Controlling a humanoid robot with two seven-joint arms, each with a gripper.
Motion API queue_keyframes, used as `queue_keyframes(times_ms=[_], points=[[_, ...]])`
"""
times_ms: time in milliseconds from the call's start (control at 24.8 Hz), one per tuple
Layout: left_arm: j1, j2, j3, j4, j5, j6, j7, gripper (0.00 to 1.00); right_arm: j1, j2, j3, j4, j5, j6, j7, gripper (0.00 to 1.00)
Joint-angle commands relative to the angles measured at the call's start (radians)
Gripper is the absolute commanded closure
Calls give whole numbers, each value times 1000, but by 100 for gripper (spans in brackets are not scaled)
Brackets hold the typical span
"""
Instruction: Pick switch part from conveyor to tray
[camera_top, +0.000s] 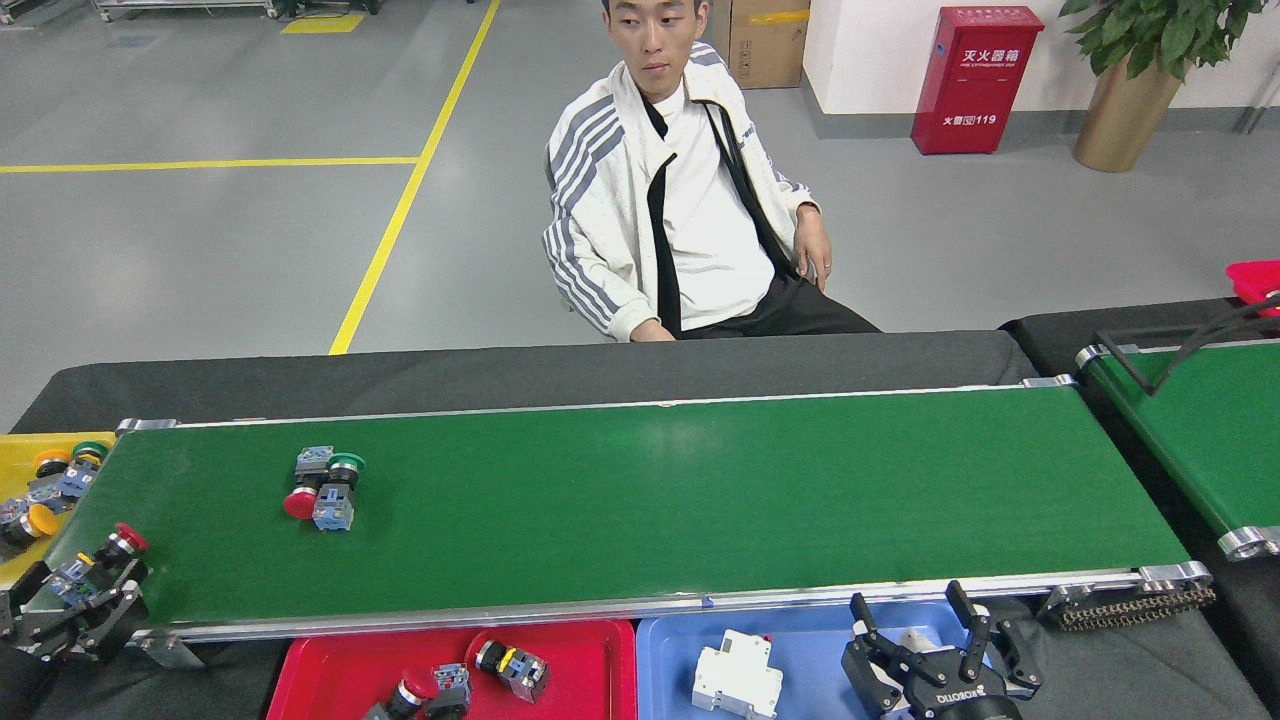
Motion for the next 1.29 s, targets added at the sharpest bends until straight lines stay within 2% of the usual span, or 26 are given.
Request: queue_keyframes(times_ms=[0, 40, 121, 161, 242, 322, 403, 523, 644, 765, 805, 886, 1007, 1087, 1128, 1248], points=[[-33, 24, -34, 34, 2, 48, 62, 10, -8, -2, -1, -14, -3, -4, -2, 4], [-33, 27, -41, 35, 2, 40, 68, 26, -8, -4, 0, -14, -3, -4, -2, 4], [-27, 33, -54, 30, 13, -9, 71, 73, -7, -4, -1, -14, -3, -4, -2, 4], [-27, 35, -53, 32, 14, -72, 74, 88, -7, -4, -1, -14, -3, -2, -2, 4], [-21, 30, -48, 27, 19, -144, 100, 93, -5, -4, -1, -15, -2, -2, -2, 4], [-2, 30, -50, 14, 22, -150, 149, 96, -4, -5, -1, -14, -2, -2, -2, 4], [54, 27, -53, -60, 22, -156, 174, 97, -5, -5, -3, -15, -3, -2, -2, 4], [183, 18, -47, -264, 68, -192, 174, 97, -5, -5, -8, -15, -3, -1, -2, 4], [395, 16, -47, -567, 181, -244, 161, 96, -4, -5, -12, -15, -3, -1, -2, 4], [598, 13, -57, -841, 203, -255, 158, 93, -4, -5, -40, -15, -3, -1, -2, 4], [692, 7, -64, -946, 203, -256, 151, 87, -4, -5, -52, -15, -3, -1, -2, 4], [775, -36, -100, -1054, 194, -255, 103, 67, -5, -7, -61, -15, -3, -1, -4, 4], [805, -136, -130, -1148, 192, -233, 2, 0, -4, -14, -70, -15, -3, -2, -4, 4], [808, -209, -133, -1157, 192, -231, -17, 0, -4, -22, -80, -15, -5, -1, -5, 4], [808, -226, -130, -1157, 192, -231, -17, 0, -4, -24, -86, -15, -5, -1, -5, 4], [797, -228, -111, -1151, 194, -227, -17, 0, -2, -27, -94, -15, -5, -2, -5, 4]])
